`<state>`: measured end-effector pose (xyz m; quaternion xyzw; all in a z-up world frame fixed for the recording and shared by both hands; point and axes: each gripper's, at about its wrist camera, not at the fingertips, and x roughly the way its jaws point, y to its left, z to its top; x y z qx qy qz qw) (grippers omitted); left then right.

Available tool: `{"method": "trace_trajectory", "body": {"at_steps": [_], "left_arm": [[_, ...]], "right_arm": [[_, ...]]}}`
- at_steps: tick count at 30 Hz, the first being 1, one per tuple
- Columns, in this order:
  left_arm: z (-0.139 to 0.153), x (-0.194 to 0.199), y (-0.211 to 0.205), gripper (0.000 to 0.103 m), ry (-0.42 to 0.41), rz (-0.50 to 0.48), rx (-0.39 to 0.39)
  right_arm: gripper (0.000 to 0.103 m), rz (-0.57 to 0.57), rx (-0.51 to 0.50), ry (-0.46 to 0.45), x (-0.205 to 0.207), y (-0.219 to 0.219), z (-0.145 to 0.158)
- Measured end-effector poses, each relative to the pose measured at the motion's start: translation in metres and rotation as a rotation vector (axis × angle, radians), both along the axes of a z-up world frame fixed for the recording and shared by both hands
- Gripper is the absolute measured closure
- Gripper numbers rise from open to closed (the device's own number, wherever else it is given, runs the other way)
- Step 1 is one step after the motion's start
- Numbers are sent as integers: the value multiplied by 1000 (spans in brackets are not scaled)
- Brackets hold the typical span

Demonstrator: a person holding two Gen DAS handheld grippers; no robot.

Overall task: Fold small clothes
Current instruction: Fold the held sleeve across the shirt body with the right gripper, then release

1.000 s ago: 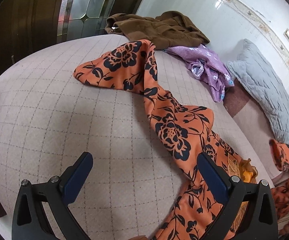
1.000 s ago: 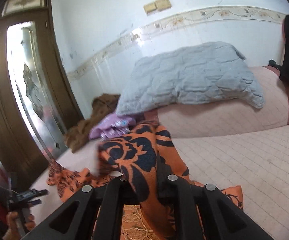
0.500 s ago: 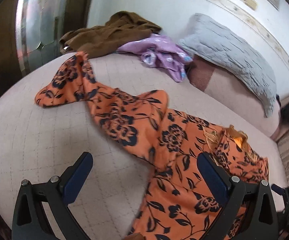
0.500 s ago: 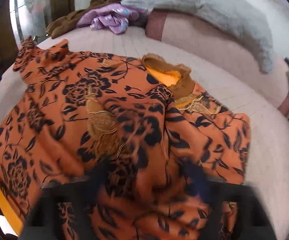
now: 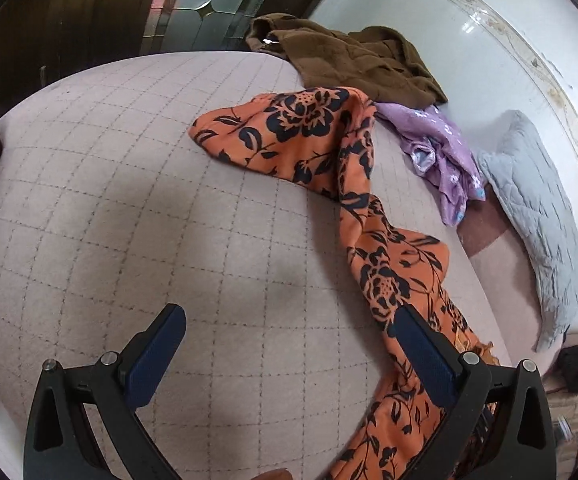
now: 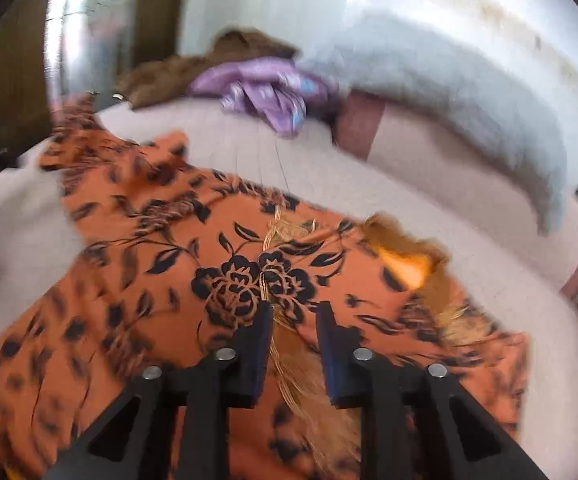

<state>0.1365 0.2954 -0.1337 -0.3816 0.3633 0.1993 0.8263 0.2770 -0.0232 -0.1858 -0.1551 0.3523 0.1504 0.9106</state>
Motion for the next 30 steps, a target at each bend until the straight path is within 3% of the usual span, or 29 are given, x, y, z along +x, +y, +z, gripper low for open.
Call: {"method": "trace_trajectory", "body": {"at_steps": [2,4,6,7,10,13,15,16,18,22,25,26,27,29,30], "left_arm": [[3,1,-4,0,-11,-32,11],[8,4,-6,0,-20,-56,31],[10,8,-11,0,-29,-77,43],[11,8,-13,0,-32,-86,44],[13,8,-18,0,-40,-107,40],[17,7,-22,0,-52,-120,52],[20,8,-24,0,-60,-129,61],[21,8,-25,0,-62,-134,63],[21,10,-26,0,-63,-143,63],[24,9,-29,0,-72,-148,75],[25,8,-30,0,-75,-150,77],[25,8,-30,0,-74,-151,78],[25,8,-29,0,-73,-150,79],[25,8,-26,0,-74,-143,74],[25,7,-25,0,-75,-141,70]], "right_arm": [[74,-13,72,104,17,1,-14],[69,30,155,120,19,5,-19],[6,32,161,72,16,9,-18],[0,22,142,45,18,12,-19],[3,-26,71,11,29,18,-26],[10,-72,84,-14,40,14,-27],[43,-113,99,0,50,5,-27],[51,-124,104,26,55,3,-26],[52,-108,74,56,58,7,-29],[46,-62,8,-7,46,27,-26],[45,-77,-18,32,57,29,-35],[58,-77,-9,28,58,28,-33],[79,-67,7,28,58,28,-30],[96,-75,0,-2,54,30,-22],[96,-67,7,-10,52,30,-18]]}}
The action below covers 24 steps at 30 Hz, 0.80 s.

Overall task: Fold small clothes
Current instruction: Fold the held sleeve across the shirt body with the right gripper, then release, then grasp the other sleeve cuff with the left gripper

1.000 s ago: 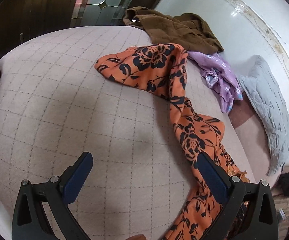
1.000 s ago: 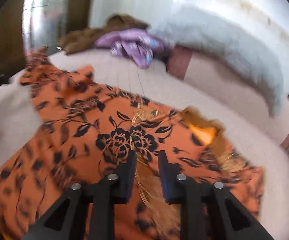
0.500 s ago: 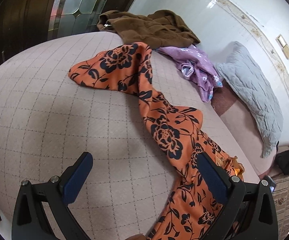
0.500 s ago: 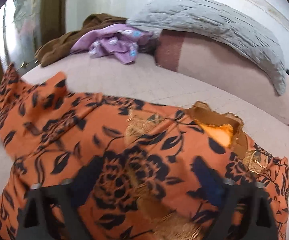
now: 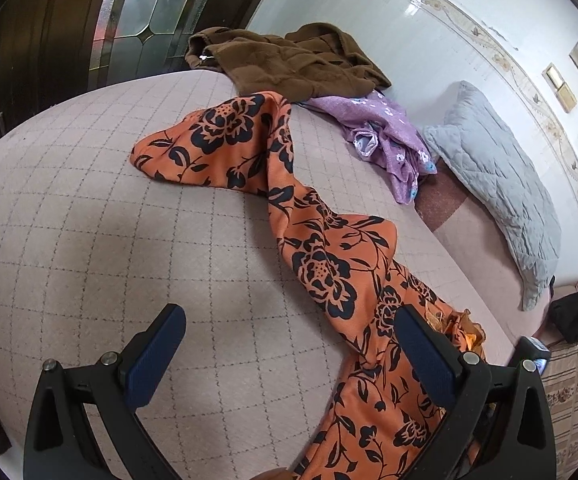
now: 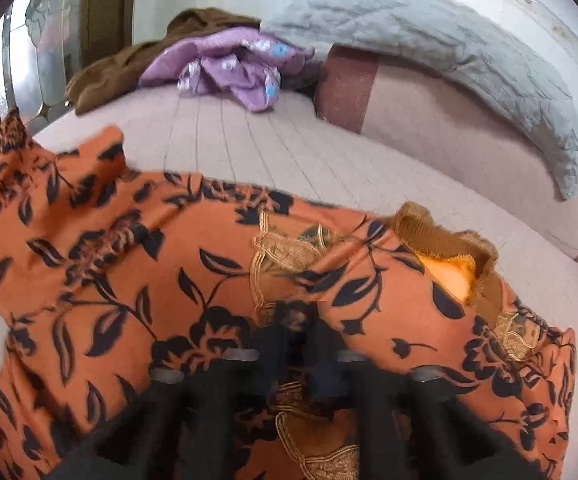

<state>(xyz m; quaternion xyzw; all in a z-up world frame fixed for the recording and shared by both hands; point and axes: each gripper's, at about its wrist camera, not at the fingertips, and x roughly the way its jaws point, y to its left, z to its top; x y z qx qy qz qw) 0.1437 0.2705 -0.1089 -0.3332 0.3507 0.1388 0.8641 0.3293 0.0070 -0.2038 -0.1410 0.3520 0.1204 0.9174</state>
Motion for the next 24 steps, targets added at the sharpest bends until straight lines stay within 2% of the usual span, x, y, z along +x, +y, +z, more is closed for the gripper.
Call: {"method": "trace_trajectory", "body": {"at_steps": [5,7,11,13,14,16,18,20,22,24], "left_arm": [[-1,-2,5,0,1,12,-3],[-2,-3,7,0,3,14,-9],[-3,-1,7,0,3,28,17],[-4,5,8,0,7,37,47],[-6,8,10,0,11,39,56],[-14,15,20,0,23,38,30],[-29,17,36,0,38,54,-65],[-44,16,54,0,46,87,-193],[-59,11,72,0,30,131,-322],[-64,11,80,0,14,142,-375]], "right_arm": [[96,139,187,-48,-28,18,35],[96,210,229,-44,-32,38,42],[96,296,192,18,-27,89,17],[95,313,164,100,-23,101,-4],[92,309,157,117,-25,98,-9],[77,287,184,94,-38,80,-3],[5,253,273,40,-60,45,14],[3,220,364,15,-82,8,28],[3,154,394,8,-98,-24,39],[3,86,390,-22,-124,-56,44]]}}
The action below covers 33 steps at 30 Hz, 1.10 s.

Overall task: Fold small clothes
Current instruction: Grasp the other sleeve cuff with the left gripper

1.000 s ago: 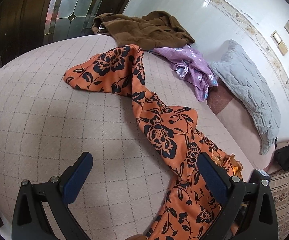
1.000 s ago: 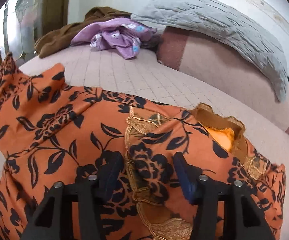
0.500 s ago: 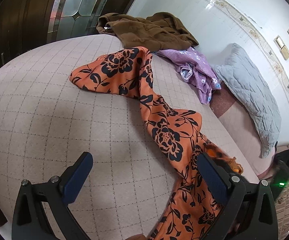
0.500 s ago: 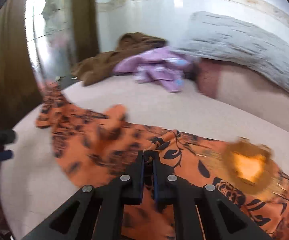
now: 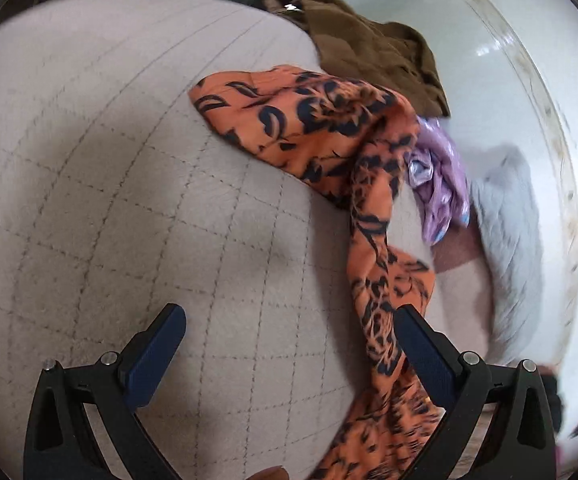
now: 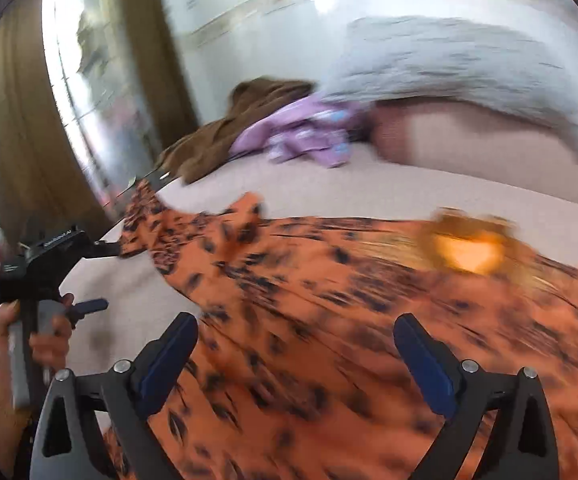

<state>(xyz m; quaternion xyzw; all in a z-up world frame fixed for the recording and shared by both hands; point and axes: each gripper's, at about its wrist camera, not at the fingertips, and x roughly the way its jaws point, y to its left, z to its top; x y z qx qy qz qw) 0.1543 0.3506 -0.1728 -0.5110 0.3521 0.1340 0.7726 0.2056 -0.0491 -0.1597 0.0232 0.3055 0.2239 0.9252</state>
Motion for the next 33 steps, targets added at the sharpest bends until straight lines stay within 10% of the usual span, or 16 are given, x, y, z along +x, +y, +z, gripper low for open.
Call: {"method": "trace_trajectory", "body": {"at_steps": [7,17,25,27,29,33], "left_arm": [[11,31,38,0,-40,89,-107],[-42,57,76,0,-190,297,-626],[8,81,76,1,-21,235,-123],[5,90,82,20,-28,229,-116],[-7,107,87,91,12,184,-143],[-19,98,83,99,33,173,-113]], "right_arm": [[3,-163,-94,84,-65,-91,-4],[3,-256,-87,134,-72,-137,-12],[3,-220,-154,134,-56,-122,-22],[3,-229,-151,144,-52,-125,-25],[3,-235,-151,149,-51,-126,-27],[3,-232,-172,148,-51,-123,-29]]}}
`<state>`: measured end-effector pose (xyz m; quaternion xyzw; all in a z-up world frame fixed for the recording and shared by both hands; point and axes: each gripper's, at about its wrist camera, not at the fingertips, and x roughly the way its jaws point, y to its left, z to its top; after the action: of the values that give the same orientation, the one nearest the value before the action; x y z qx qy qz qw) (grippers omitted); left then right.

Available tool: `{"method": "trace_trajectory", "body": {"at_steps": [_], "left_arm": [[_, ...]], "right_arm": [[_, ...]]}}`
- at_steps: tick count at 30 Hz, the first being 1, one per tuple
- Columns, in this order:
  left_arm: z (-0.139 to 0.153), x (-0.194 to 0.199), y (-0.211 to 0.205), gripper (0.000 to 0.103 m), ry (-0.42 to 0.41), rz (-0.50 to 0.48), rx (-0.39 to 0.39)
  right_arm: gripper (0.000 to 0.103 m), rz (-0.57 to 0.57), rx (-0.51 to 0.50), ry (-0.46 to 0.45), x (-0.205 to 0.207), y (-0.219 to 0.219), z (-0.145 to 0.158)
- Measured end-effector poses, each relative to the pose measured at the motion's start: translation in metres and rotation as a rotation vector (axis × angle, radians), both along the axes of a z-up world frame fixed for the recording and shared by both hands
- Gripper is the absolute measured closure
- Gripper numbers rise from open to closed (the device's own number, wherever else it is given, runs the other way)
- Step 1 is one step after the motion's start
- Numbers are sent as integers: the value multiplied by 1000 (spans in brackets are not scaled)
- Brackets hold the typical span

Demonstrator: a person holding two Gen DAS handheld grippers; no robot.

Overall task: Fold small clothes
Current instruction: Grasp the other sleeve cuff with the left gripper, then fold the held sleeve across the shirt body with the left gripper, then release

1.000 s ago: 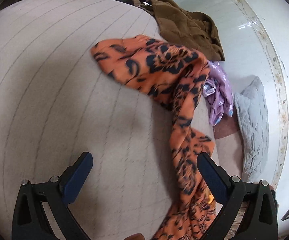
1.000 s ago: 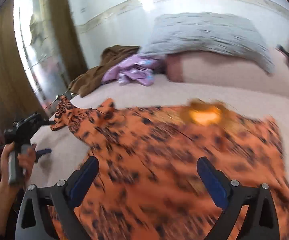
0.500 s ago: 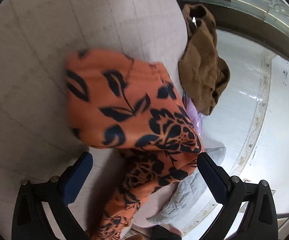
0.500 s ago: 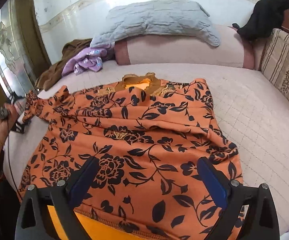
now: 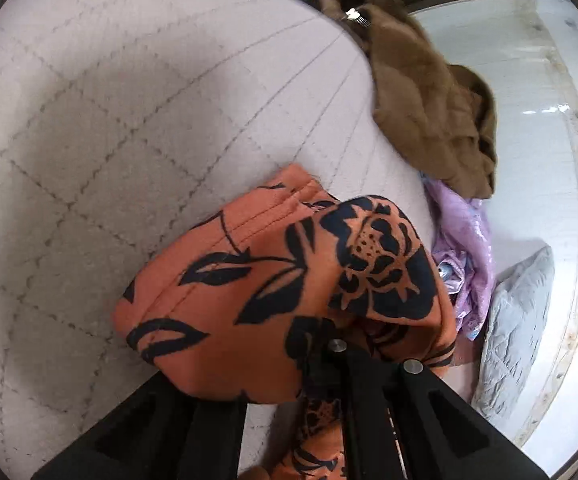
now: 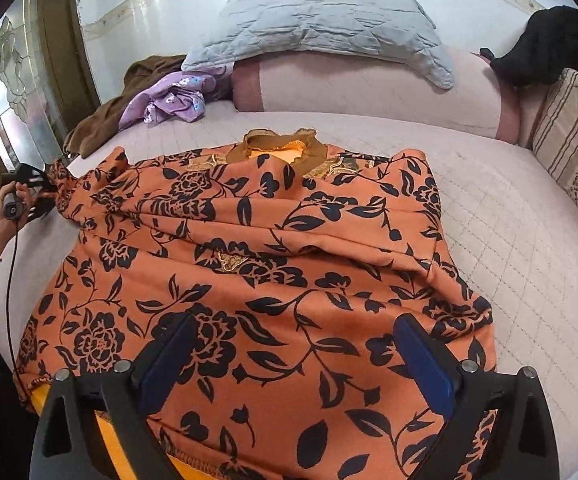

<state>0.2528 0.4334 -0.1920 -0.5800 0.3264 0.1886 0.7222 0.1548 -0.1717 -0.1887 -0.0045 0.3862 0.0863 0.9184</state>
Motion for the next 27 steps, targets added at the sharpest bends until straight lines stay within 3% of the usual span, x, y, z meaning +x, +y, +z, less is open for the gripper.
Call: {"method": "trace_trajectory", "body": {"at_steps": [2,7,14,17,20,22,24,25,26,27], "left_arm": [[14,-6,-11,99,-20,-31,89],[80,-24,-82,99,-181,-230,314],[173,-20,-271,99,-419,-718,539],[182,-14,-358,99,-469,-882,589],[172,-8,-432,99,-472,-986,558],[156,2,-472,99,-440,-1037,513],[129,11,-512,98,-347,-1091,487],[117,19,-523,81,-322,-1114,470],[100,25,-540,33,-295,-1159,429],[86,27,-549,6,-284,-1204,373]], "right_arm": [[3,5,-10,2,0,2,0],[3,19,22,-21,2,3,10],[3,-77,88,-78,-1,-21,26],[3,-117,117,-93,-14,-41,30],[3,-163,116,-100,-32,-68,30],[3,-186,116,-101,-42,-82,29],[3,-217,111,-100,-52,-98,28],[3,-232,110,-96,-55,-106,28],[3,-245,107,-96,-57,-111,28],[3,-262,106,-99,-60,-117,29]]}}
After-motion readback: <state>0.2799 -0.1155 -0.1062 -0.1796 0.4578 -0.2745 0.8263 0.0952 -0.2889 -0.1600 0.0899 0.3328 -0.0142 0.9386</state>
